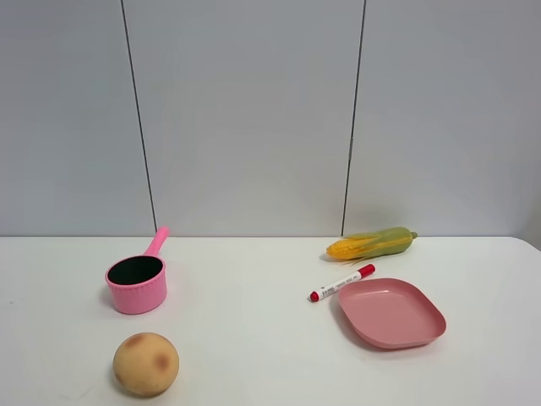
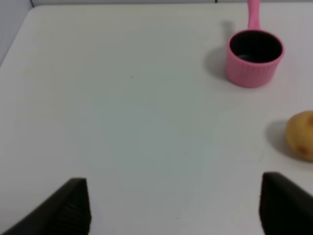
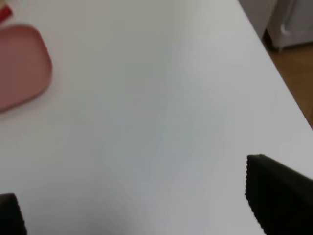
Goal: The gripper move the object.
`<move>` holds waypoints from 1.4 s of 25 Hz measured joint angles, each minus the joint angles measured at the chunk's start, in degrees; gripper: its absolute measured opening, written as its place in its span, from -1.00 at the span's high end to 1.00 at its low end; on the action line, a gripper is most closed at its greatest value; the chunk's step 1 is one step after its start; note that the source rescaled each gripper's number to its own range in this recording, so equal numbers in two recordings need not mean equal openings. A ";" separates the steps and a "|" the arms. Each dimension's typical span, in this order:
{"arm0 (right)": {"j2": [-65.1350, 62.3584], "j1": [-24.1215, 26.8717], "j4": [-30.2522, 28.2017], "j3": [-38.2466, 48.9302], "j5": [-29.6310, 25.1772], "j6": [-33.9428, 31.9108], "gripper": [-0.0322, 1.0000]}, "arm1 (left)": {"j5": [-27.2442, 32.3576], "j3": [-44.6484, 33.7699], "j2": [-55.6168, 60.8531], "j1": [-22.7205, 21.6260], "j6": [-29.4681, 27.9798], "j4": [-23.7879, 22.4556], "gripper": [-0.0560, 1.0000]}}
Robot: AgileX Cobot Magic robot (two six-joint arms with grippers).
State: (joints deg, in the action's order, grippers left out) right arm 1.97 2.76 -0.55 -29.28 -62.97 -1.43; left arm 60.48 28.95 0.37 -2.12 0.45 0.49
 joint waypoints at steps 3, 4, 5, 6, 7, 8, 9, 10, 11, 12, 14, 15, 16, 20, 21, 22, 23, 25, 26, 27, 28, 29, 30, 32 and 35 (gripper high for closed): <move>-1.17 0.00 0.55 1.11 1.64 -0.16 -1.00 | 0.00 0.00 0.00 0.00 0.00 0.00 -1.00; -1.25 0.00 0.55 1.11 1.70 -0.44 -1.00 | 0.00 0.00 0.00 0.00 0.00 0.00 -1.00; -1.30 0.00 0.55 1.11 1.71 -0.58 -1.00 | 0.00 0.00 0.00 0.00 0.00 0.00 -1.00; -1.36 0.00 0.55 1.11 1.75 -0.82 -1.00 | 0.00 0.00 0.00 0.00 0.00 0.00 -1.00; -1.43 0.00 0.55 1.11 1.84 -1.10 -1.00 | 0.00 0.00 0.00 0.00 0.00 0.00 -1.00; -1.43 0.00 0.55 1.11 1.98 -1.15 -1.00 | 0.00 0.00 0.00 0.00 0.00 0.00 -1.00; -1.43 0.00 0.55 1.11 2.11 -1.15 -1.00 | 0.00 0.00 0.00 0.00 0.00 0.00 -1.00; -1.43 0.00 0.55 1.11 2.17 -1.15 -1.00 | 0.00 0.00 0.00 0.00 0.00 0.00 -1.00; -1.43 0.00 0.55 1.11 2.17 -1.15 -1.00 | 0.00 0.00 0.00 0.00 0.00 0.00 -1.00; -1.43 0.00 0.55 1.11 2.17 -1.16 -1.00 | 0.00 0.00 0.00 0.00 0.00 0.00 -1.00; -1.43 0.00 0.55 1.11 2.17 -1.35 -1.00 | 0.00 0.00 0.00 0.00 0.00 0.00 -1.00; -1.43 0.00 0.55 1.11 2.17 -1.35 -1.00 | 0.00 0.00 0.00 0.00 0.00 0.00 -1.00; -1.43 0.00 0.55 1.11 2.17 -1.41 -1.00 | 0.00 0.00 0.00 0.00 0.00 0.00 -1.00; -1.43 0.00 0.55 1.11 2.17 -1.41 -1.00 | 0.00 0.00 0.00 0.00 0.00 0.00 -1.00; -1.43 0.00 0.55 1.11 2.17 -1.41 -1.00 | 0.00 0.00 0.00 0.00 0.00 0.00 -1.00; -1.43 0.00 0.55 1.11 2.17 -1.41 -1.00 | 0.00 0.00 0.00 0.00 0.00 0.00 -1.00; -1.43 0.00 0.55 1.11 2.17 -1.41 -1.00 | 0.00 0.00 0.00 0.00 0.00 0.00 -1.00; -1.43 0.00 0.55 1.11 2.17 -1.41 -1.00 | 0.00 0.00 0.00 0.00 0.00 0.00 -1.00; -1.43 0.00 0.55 1.11 2.17 -1.41 -1.00 | 0.00 0.00 0.00 0.00 0.00 0.00 -1.00; -1.43 0.00 0.55 1.11 2.17 -1.41 -1.00 | 0.00 0.00 0.00 0.00 0.00 0.00 -1.00; -1.43 0.00 0.55 1.11 2.17 -1.41 -1.00 | 0.00 0.00 0.00 0.00 0.00 0.00 -1.00; -1.43 0.00 0.55 1.11 2.17 -1.41 -1.00 | 0.00 0.00 0.00 0.00 0.00 0.00 -1.00; -1.43 0.00 0.55 1.11 2.17 -1.41 -1.00 | 0.00 0.00 0.00 0.00 0.00 0.00 -1.00; -1.43 0.00 0.55 1.11 2.17 -1.41 -1.00 | 0.00 0.00 0.00 0.00 0.00 0.00 -1.00; -1.43 0.00 0.55 1.11 2.17 -1.45 -1.00 | 0.00 0.00 0.00 0.00 0.00 0.00 -1.00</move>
